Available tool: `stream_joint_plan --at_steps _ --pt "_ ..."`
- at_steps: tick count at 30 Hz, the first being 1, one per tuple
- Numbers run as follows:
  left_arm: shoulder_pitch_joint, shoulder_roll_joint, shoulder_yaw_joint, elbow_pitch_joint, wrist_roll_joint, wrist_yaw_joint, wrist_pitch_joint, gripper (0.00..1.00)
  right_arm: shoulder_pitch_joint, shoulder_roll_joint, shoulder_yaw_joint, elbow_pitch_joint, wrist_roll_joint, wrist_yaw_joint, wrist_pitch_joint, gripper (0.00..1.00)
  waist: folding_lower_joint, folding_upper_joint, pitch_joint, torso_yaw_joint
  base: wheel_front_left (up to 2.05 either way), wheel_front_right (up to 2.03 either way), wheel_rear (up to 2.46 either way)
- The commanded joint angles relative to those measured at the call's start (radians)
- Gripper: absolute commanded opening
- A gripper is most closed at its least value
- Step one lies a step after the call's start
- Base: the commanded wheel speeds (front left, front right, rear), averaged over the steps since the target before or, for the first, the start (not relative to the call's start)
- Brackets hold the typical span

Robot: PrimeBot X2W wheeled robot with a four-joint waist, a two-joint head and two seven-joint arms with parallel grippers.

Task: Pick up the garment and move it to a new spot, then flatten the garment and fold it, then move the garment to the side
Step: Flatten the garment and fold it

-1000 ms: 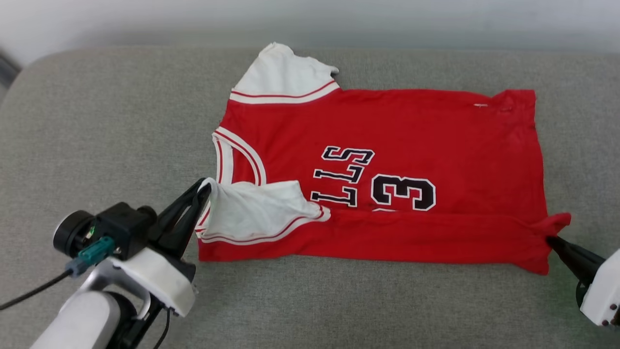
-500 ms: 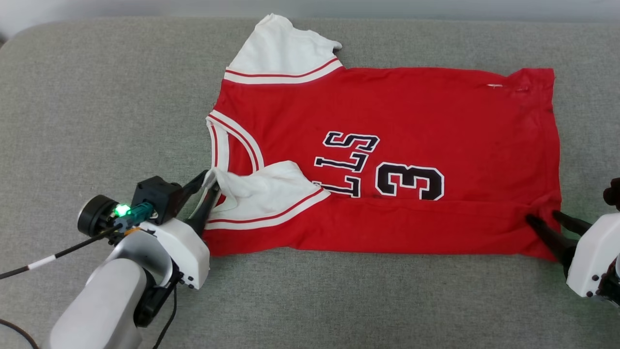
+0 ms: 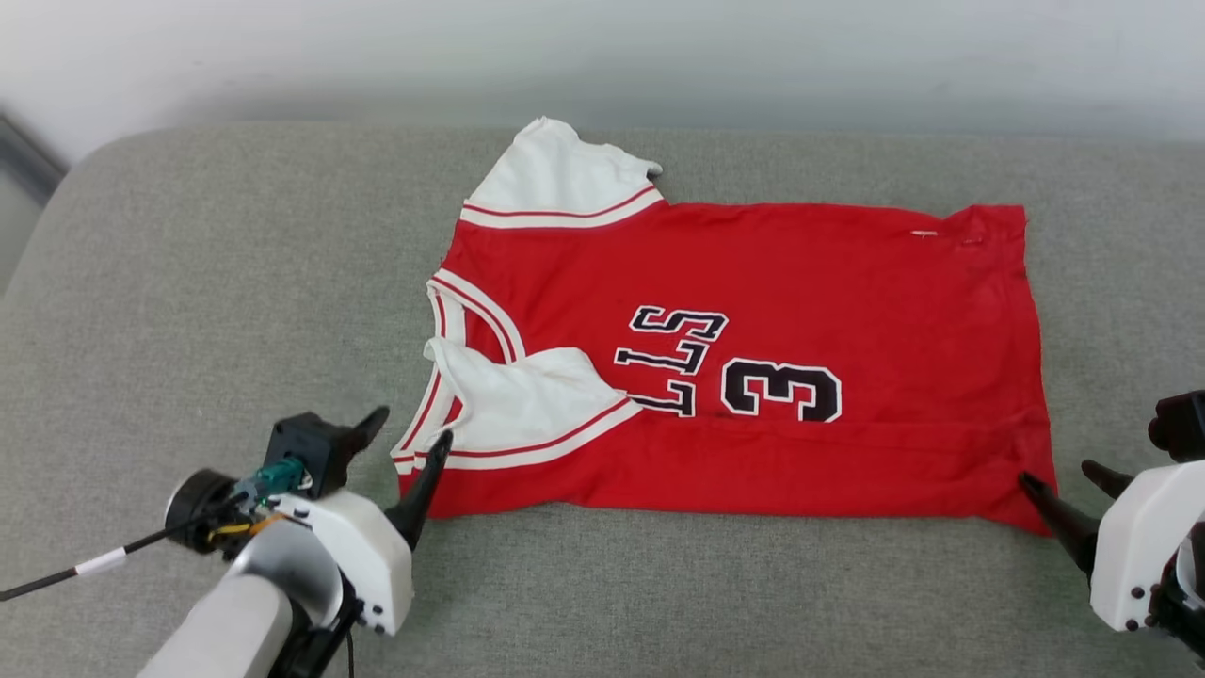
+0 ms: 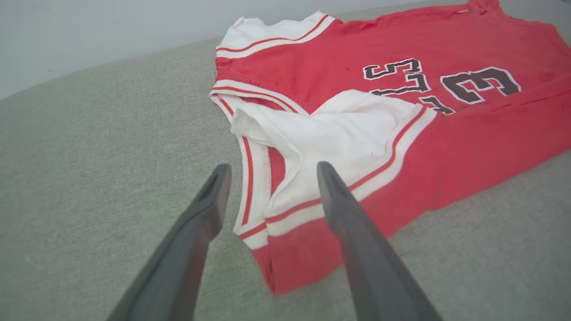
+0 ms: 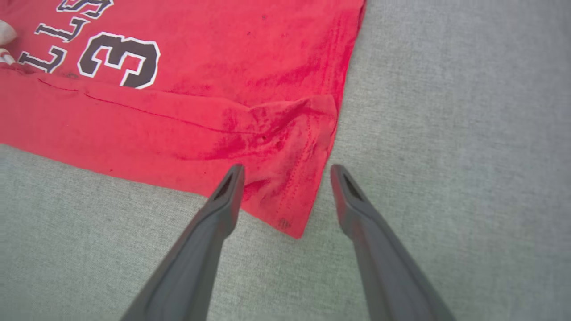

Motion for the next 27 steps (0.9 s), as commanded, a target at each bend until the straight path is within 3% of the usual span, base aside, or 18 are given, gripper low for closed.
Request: stream_joint_plan --at_steps 1,9,13,20,21,22,24,27 --pt "0.015 0.004 0.000 -0.007 -0.005 0.006 0.008 1.00 0.016 0.009 -0.006 -0.007 -0.009 0.000 0.003 1.00 0.0000 0.0000 -0.014 -0.002 0.00 0.00 0.00" --pt "0.109 0.049 -0.005 -0.073 -0.043 0.080 0.172 1.00 0.103 0.106 -0.103 -0.146 -0.077 0.000 0.076 1.00 0.0000 0.0000 -0.009 -0.021 0.00 0.00 0.00" --pt "0.106 0.053 0.018 -0.068 -0.054 0.117 0.192 1.00 0.126 0.138 -0.114 -0.213 -0.097 0.000 0.095 1.00 0.0000 0.0000 0.020 -0.039 0.00 0.00 0.00" --pt "0.097 0.056 0.002 -0.038 -0.066 0.113 0.243 1.00 0.126 0.161 -0.130 -0.290 -0.121 0.000 0.121 1.00 0.0000 0.0000 0.080 -0.067 0.00 0.00 0.00" --pt "0.097 0.054 -0.008 -0.032 -0.070 0.108 0.259 0.93 0.122 0.162 -0.133 -0.296 -0.126 0.000 0.122 1.00 0.0000 0.0000 0.088 -0.067 0.00 0.00 0.00" --pt "0.096 0.050 -0.017 -0.025 -0.073 0.102 0.275 0.49 0.119 0.162 -0.137 -0.299 -0.129 0.000 0.122 1.00 0.0000 0.0000 0.095 -0.067 0.00 0.00 0.00" --pt "0.094 0.036 -0.029 -0.012 -0.085 0.089 0.290 0.00 0.117 0.163 -0.140 -0.300 -0.139 0.000 0.120 1.00 0.0000 0.0000 0.102 -0.067 0.00 0.00 0.00" --pt "0.093 0.025 -0.030 0.000 -0.094 0.082 0.280 0.00 0.119 0.154 -0.133 -0.294 -0.133 0.000 0.127 1.00 0.0000 0.0000 0.105 -0.063 0.00 0.00 0.00"
